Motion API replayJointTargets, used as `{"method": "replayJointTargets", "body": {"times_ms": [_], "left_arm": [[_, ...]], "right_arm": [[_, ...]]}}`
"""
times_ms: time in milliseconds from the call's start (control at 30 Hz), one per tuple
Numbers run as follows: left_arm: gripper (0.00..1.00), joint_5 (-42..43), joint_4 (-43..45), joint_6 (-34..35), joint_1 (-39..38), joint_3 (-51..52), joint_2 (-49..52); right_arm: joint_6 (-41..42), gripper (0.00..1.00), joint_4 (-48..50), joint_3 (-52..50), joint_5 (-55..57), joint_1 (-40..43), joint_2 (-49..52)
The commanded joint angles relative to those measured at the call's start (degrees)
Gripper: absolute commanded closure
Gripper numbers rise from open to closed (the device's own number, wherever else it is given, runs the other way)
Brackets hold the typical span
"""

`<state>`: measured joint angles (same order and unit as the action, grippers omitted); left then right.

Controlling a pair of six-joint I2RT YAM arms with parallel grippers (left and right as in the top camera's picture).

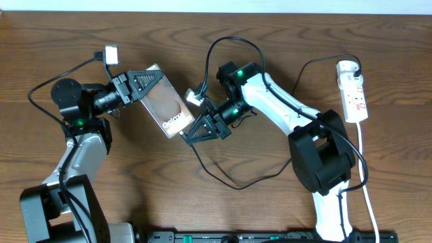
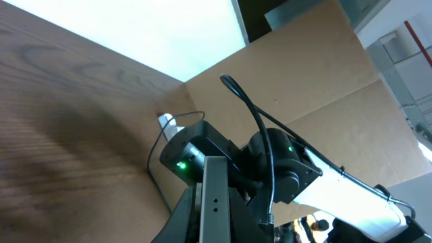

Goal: Plug charger to phone and switch on socket

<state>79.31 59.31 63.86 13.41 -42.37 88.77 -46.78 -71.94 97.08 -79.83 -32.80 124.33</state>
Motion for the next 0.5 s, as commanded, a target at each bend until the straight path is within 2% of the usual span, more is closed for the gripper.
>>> {"method": "replayJointTargets", "body": {"times_ms": [0,467], "left_arm": [[0.93,0.72,0.31,1.31,0.04,-0.50,-0.37],[0.93,1.20,0.33,4.39,2.91,-0.50,-0.37]], "right_arm": [[0.07,0.99,0.39,1.11,-4.33,0.57,0.02],[0.04,0.99,0.42,1.11,-4.33,0.57,0.02]]}}
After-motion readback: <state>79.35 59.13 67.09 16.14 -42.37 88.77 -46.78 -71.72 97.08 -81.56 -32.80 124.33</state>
